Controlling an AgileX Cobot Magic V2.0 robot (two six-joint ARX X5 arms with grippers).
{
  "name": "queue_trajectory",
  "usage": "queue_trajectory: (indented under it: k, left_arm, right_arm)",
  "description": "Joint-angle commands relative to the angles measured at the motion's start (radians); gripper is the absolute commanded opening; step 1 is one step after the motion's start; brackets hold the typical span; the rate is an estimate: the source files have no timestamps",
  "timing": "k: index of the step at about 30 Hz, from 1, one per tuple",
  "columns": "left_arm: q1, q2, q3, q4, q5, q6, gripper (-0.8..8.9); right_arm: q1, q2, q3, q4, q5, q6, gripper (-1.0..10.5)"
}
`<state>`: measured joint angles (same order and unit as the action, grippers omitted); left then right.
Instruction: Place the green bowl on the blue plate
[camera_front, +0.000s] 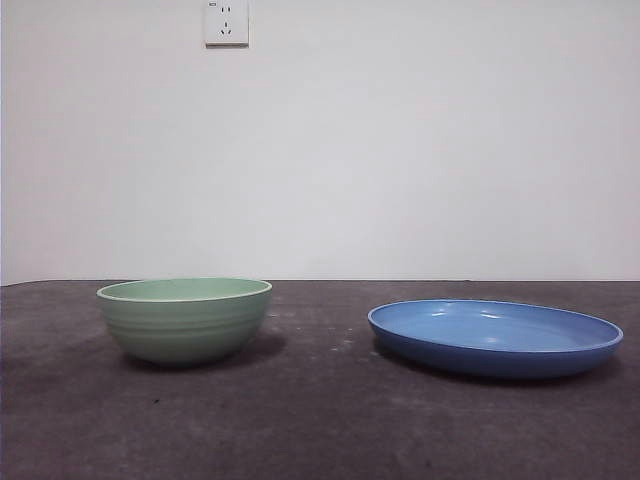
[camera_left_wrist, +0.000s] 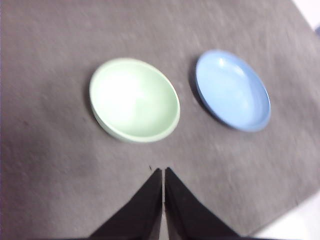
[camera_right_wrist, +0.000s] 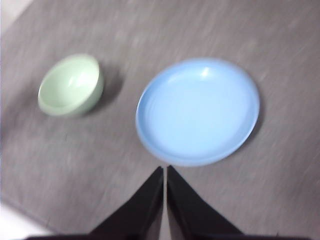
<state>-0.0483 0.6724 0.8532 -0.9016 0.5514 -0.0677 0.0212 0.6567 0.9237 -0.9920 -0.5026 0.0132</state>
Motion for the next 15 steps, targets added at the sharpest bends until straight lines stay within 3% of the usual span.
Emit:
queue_trajectory:
  k: [1,9,12,15]
  left_arm:
    - [-0.027,0.010,0.036,-0.027,0.007,0.066,0.09]
    - [-0.064,0.013,0.037,-0.061,0.007,0.082,0.34]
    - [-0.064,0.013,0.037,-0.061,0.007,0.078,1.73]
    - [-0.064,0.013,0.037,-0.059,0.006,0.078,3.56]
  right_arm:
    - [0.024,0.027,0.023,-0.059,-0.006,-0.062,0.1]
    - [0.081,0.040,0.023,-0.116,-0.006,-0.077,0.1]
    - [0.081,0.041,0.023,-0.116,-0.006,-0.076,0.7]
    - [0.081,0.041,0.023,-0.113,-0.006,-0.063,2.9]
